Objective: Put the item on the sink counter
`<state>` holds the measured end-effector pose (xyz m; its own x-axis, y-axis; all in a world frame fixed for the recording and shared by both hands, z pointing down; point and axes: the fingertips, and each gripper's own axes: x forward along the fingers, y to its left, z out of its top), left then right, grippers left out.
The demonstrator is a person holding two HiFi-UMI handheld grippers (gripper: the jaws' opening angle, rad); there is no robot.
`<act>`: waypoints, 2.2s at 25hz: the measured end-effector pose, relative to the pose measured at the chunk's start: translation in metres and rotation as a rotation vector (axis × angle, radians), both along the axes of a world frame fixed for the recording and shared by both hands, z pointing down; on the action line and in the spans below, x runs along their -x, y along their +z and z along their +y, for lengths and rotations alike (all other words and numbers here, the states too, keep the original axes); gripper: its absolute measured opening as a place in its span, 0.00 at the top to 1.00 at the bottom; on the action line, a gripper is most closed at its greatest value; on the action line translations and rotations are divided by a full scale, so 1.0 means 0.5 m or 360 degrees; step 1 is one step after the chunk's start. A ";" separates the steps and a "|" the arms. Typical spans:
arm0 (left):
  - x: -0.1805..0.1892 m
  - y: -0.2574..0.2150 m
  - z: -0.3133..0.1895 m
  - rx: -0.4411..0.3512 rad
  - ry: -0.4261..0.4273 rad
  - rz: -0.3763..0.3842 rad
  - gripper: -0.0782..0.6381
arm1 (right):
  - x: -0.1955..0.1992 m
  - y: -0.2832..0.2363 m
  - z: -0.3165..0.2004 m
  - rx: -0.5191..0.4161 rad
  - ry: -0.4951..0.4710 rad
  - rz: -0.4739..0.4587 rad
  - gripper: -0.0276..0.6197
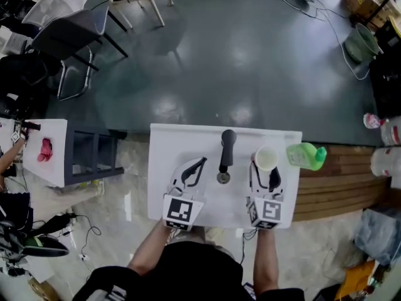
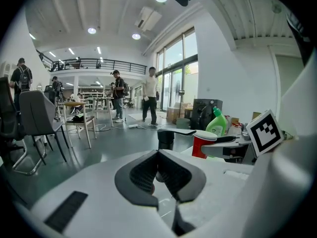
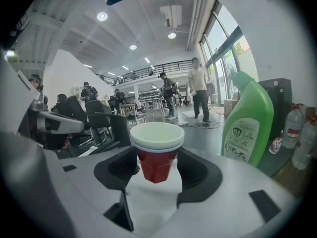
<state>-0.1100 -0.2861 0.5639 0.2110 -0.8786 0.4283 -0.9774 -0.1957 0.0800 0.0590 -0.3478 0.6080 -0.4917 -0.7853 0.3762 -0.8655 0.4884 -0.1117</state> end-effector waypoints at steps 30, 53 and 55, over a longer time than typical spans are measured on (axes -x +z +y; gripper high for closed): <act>0.030 0.085 -0.023 0.0068 0.0001 -0.0015 0.89 | 0.031 0.149 -0.077 0.0003 -0.0013 0.0118 0.56; 0.030 0.097 -0.002 0.0127 -0.0024 0.0006 0.89 | 0.053 0.147 -0.078 -0.0005 -0.0009 0.0118 0.51; 0.030 0.093 -0.002 0.0102 -0.0017 -0.0005 0.89 | 0.046 0.157 -0.073 -0.0010 -0.0009 0.0147 0.48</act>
